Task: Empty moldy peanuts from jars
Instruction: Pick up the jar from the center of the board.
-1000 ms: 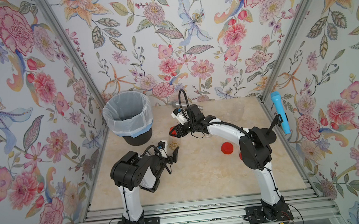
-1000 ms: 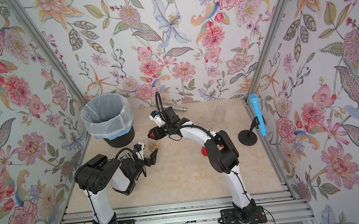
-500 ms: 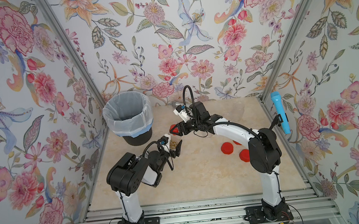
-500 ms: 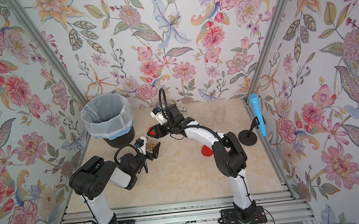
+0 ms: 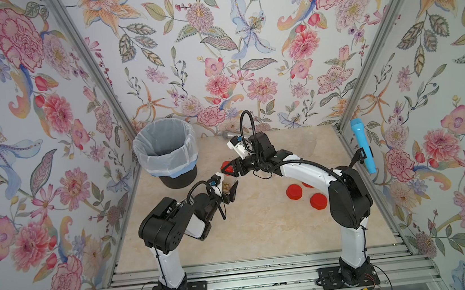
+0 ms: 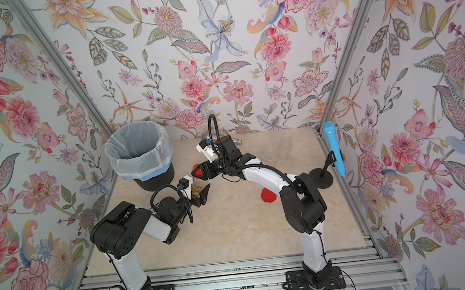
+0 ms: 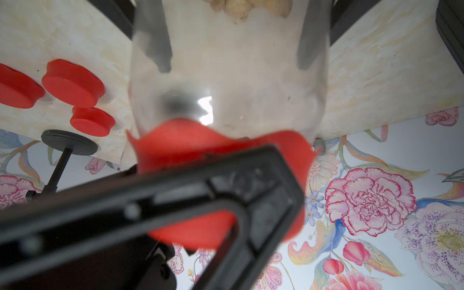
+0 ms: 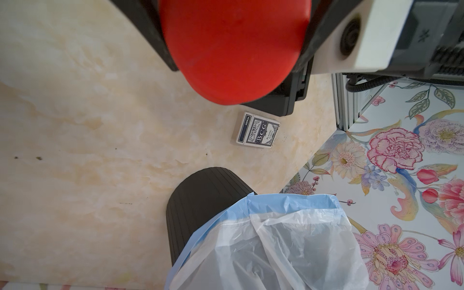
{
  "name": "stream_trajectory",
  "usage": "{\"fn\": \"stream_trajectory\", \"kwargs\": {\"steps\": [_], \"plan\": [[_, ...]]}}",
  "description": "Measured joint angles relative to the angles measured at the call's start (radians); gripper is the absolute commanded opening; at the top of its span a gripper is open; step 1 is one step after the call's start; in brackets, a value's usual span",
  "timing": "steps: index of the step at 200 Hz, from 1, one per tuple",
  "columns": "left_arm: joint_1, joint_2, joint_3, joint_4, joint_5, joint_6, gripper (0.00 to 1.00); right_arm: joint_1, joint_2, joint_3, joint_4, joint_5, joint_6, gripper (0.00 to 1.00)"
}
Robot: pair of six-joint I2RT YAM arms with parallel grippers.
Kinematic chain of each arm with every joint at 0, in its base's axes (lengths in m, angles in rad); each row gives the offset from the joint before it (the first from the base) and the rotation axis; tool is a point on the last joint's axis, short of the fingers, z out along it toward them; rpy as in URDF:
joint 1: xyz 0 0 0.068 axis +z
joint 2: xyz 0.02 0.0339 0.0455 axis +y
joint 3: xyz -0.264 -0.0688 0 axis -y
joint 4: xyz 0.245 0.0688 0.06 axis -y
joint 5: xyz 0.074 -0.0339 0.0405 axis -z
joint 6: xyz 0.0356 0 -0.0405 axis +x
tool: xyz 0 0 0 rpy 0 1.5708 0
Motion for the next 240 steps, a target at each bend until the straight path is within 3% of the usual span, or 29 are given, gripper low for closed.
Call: {"fn": "stream_trajectory", "kwargs": {"steps": [31, 77, 101, 123, 160, 198, 216, 240], "plan": [[0.0, 0.0, 0.0, -0.007, -0.001, 0.001, 0.83, 0.001, -0.008, -0.009, 0.015, -0.003, 0.005, 0.39], [-0.003, 0.0, 0.0, -0.026, 0.0, 0.016, 0.62, 0.001, -0.009, -0.031, 0.033, -0.003, 0.012, 0.45], [-0.003, -0.011, 0.0, -0.035, 0.003, 0.027, 0.55, 0.001, -0.02, -0.04, 0.04, -0.002, 0.016, 0.55], [-0.008, -0.04, -0.002, -0.047, 0.016, 0.043, 0.51, -0.008, -0.054, -0.061, 0.04, 0.0, 0.03, 0.81], [-0.01, -0.105, -0.002, -0.117, -0.016, 0.075, 0.47, -0.055, -0.156, -0.107, 0.041, -0.023, 0.132, 0.91], [-0.036, -0.159, 0.038, -0.268, -0.098, 0.168, 0.46, -0.15, -0.267, -0.125, 0.048, -0.064, 0.324, 0.86], [-0.098, -0.183, 0.079, -0.345, -0.196, 0.271, 0.45, -0.211, -0.283, -0.122, 0.027, -0.119, 0.415, 0.84], [-0.203, -0.188, 0.136, -0.397, -0.349, 0.441, 0.45, -0.262, -0.256, -0.047, -0.154, -0.156, 0.403, 0.83]]}}
